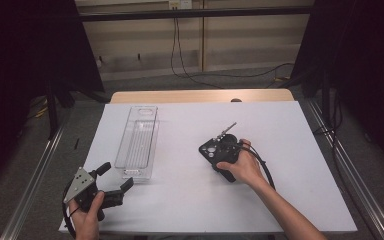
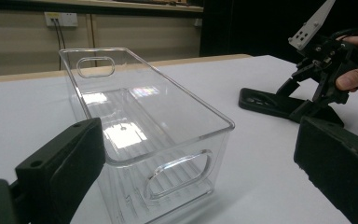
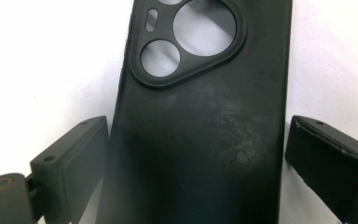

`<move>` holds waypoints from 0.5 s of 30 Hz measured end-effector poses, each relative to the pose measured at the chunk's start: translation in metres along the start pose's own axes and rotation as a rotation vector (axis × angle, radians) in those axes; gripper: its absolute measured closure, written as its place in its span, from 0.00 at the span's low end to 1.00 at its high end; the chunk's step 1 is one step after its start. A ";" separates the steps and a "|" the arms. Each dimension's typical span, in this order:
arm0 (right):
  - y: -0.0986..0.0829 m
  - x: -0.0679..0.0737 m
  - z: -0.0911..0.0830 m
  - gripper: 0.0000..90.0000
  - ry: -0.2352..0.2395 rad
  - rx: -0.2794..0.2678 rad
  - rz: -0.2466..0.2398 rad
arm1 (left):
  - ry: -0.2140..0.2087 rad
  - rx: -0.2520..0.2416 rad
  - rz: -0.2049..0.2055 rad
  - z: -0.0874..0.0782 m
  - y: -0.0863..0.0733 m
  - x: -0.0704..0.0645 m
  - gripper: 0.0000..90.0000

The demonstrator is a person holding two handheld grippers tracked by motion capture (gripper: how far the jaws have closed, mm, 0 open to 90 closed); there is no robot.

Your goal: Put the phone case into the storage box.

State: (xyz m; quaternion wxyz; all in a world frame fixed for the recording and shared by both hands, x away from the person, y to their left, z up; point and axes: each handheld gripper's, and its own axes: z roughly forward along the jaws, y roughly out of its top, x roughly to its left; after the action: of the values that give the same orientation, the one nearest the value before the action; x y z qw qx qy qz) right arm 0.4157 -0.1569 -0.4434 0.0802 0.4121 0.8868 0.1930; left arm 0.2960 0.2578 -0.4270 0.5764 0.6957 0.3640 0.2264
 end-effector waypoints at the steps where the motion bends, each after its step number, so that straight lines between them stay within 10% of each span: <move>1: 0.000 0.000 -0.001 0.09 0.002 0.006 -0.007 | -0.001 -0.001 0.000 0.000 0.000 0.000 0.02; 15: 0.006 -0.002 -0.004 0.16 0.024 0.048 -0.025 | -0.003 0.001 0.001 0.000 0.000 0.001 0.02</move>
State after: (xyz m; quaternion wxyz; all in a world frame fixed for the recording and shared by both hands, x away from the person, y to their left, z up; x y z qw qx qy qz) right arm 0.4200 -0.1559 -0.4377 0.0620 0.4006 0.8971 0.1757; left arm 0.2964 0.2582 -0.4273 0.5764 0.6965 0.3630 0.2256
